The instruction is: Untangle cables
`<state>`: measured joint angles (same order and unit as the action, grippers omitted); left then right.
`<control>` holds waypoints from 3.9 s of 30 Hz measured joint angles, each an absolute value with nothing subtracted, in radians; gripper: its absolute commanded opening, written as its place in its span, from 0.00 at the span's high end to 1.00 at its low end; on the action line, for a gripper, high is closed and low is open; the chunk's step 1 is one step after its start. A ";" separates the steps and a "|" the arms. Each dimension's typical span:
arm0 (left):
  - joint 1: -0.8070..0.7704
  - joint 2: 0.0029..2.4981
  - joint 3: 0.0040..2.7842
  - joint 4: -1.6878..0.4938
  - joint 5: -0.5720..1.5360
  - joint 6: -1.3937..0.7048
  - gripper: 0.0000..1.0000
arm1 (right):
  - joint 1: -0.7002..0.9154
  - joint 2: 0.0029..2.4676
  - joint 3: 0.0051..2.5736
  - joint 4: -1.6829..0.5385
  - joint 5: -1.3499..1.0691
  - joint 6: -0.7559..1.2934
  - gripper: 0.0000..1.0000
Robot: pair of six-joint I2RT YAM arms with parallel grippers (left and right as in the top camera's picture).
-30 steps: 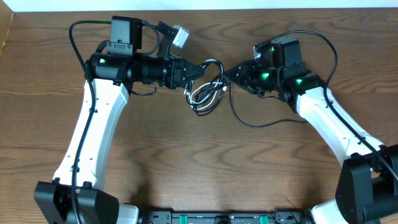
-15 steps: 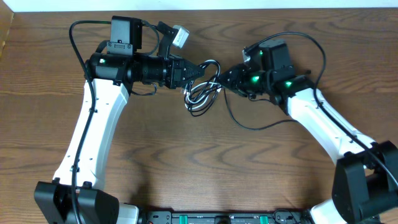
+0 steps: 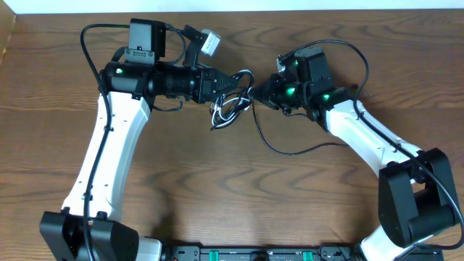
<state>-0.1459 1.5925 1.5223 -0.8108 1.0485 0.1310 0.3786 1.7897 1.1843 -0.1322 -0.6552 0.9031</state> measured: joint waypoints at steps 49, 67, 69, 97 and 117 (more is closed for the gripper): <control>-0.195 1.592 1.522 -0.812 0.684 0.047 0.93 | 0.368 1.903 1.185 -0.178 -0.752 0.859 0.99; -0.199 1.603 1.498 -0.849 0.340 -0.079 0.93 | 0.123 1.386 1.185 -0.466 -0.464 0.545 0.99; -0.199 1.619 1.498 -0.857 0.337 -0.079 0.93 | 0.066 1.343 1.185 -0.500 -0.455 0.529 0.99; -0.198 1.738 1.497 -0.859 0.451 -0.032 0.93 | 0.100 1.414 1.185 -0.667 -0.499 0.446 0.52; -0.198 1.739 1.497 -0.857 0.469 -0.026 0.93 | 0.442 1.900 1.185 -0.263 -0.645 0.782 0.33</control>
<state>-0.1982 1.7386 1.4971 -0.8570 0.4694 -0.0257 0.4419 1.9003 1.1847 -0.2626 -0.6453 0.7822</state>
